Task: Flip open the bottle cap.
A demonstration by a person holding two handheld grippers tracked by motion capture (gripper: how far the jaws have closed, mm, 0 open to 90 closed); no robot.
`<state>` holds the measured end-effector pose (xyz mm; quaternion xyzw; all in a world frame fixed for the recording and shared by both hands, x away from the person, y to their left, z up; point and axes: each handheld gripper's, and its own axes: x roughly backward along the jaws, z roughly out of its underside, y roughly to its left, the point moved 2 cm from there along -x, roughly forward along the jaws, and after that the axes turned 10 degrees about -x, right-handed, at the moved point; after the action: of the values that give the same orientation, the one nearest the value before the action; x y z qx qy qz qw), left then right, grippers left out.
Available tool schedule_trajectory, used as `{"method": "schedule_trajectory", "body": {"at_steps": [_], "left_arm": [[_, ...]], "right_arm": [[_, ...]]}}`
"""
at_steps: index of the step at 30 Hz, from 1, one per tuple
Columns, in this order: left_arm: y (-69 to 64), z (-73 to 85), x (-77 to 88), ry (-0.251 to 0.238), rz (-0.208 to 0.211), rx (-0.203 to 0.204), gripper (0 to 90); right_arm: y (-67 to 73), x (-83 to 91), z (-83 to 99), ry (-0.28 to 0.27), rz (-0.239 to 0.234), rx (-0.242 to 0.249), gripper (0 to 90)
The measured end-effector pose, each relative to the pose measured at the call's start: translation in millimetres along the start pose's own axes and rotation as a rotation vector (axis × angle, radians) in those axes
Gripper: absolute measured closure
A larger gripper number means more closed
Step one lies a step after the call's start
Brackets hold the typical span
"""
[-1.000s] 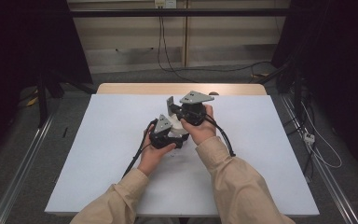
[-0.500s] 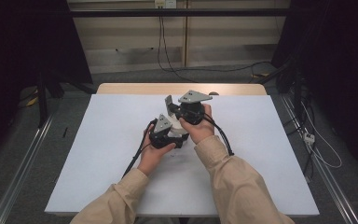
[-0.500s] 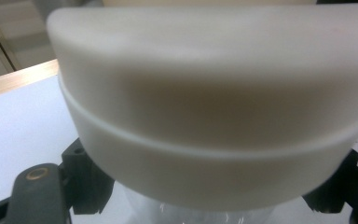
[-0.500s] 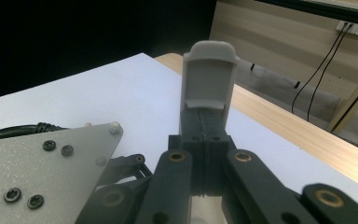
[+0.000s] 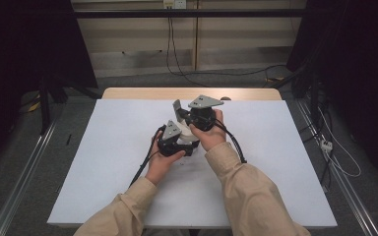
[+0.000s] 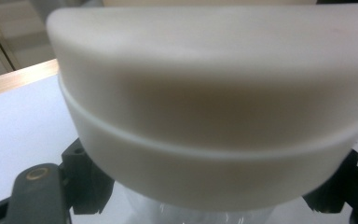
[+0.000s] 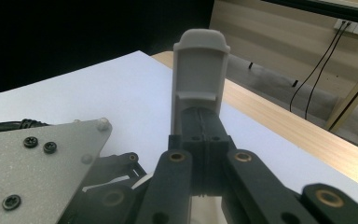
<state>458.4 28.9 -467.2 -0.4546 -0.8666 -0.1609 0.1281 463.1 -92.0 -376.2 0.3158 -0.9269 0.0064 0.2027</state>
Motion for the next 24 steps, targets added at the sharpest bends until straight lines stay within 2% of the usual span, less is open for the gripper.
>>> {"method": "schedule_trajectory", "body": {"at_steps": [18, 24], "left_arm": [[0.2, 0.1, 0.0, -0.001, 0.001, 0.002, 18.7], [0.6, 0.3, 0.1, -0.004, 0.004, 0.016, 18.7]], "right_arm": [[-0.4, -5.3, 0.7, 0.005, -0.009, -0.006, 90.0], [-0.2, -7.0, 0.4, 0.009, -0.009, -0.004, 90.0]]}}
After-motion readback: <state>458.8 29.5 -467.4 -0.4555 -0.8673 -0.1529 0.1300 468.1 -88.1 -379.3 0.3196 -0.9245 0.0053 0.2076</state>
